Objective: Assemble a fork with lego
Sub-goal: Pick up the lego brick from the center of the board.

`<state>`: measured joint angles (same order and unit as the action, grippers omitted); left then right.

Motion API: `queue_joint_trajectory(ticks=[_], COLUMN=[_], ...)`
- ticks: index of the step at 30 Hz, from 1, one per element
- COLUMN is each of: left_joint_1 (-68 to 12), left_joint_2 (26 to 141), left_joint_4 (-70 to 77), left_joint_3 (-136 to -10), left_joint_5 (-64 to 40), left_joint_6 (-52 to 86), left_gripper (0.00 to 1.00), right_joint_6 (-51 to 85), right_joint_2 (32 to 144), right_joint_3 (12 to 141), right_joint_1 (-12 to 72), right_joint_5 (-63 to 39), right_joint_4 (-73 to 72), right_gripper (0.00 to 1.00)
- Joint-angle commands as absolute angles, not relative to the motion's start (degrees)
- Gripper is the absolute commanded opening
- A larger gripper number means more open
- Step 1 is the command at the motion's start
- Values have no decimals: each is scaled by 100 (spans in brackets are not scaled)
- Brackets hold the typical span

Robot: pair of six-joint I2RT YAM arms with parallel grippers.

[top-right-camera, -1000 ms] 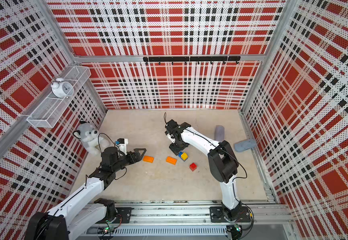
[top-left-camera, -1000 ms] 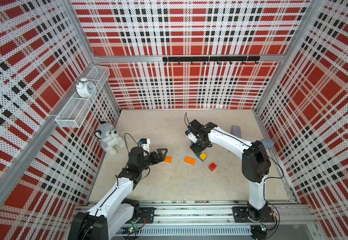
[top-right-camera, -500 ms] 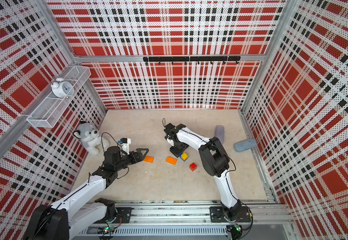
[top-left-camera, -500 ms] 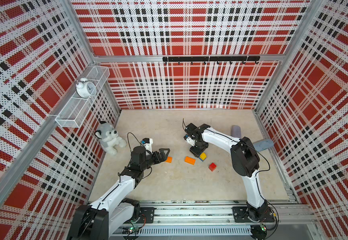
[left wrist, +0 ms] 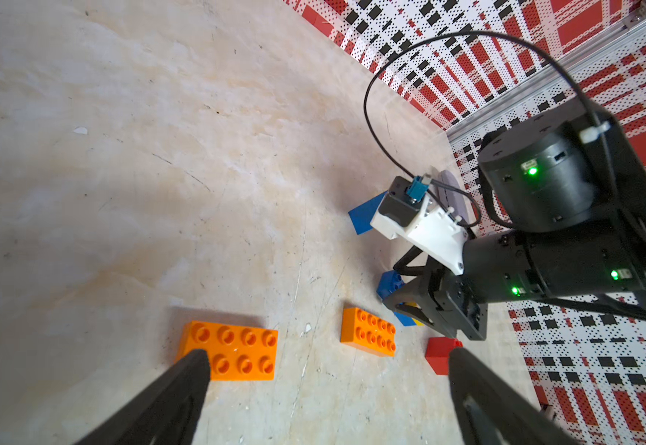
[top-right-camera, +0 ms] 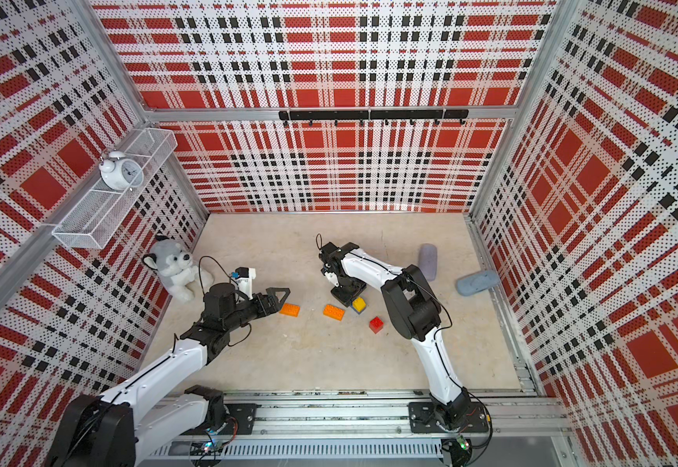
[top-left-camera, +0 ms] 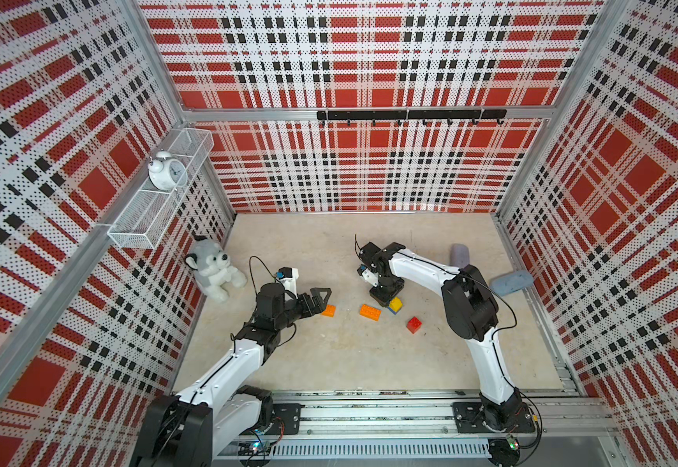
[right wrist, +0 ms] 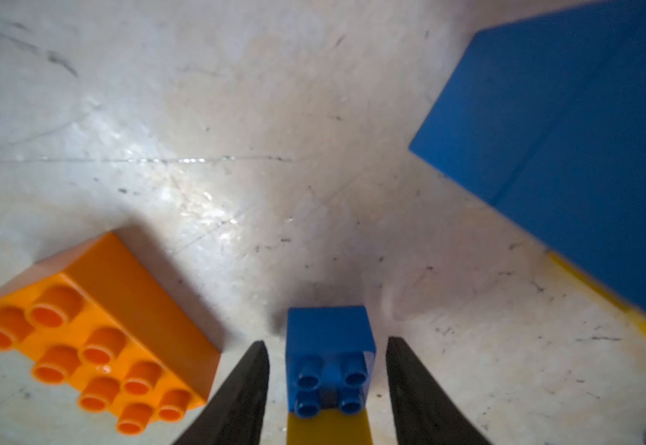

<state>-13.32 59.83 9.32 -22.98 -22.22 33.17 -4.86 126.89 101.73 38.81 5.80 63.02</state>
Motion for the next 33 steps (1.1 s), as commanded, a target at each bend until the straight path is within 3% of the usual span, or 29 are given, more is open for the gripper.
queue_joint_trajectory(ticks=[1,11,19,33], left_joint_1=[-1371,-1371,-1371,-436], left_joint_2=[6032,6056,5842,4616], left_joint_4=[906,847,633,213], left_joint_3=[-2461,-2529,-2602,-2402], left_joint_5=[-2179,-2143,-1872,-1461], left_joint_6=[3201,3104,2901,2731], left_gripper=[98,98,98,98], right_joint_6=[-475,-519,-896,-1186], right_joint_2=[12788,12802,12028,12008], right_joint_3=[10283,10358,10188,10216], right_joint_1=[3836,3840,3857,4720], right_joint_5=[566,688,561,786], right_joint_4=[6387,6472,6432,6886], right_gripper=[51,39,28,27])
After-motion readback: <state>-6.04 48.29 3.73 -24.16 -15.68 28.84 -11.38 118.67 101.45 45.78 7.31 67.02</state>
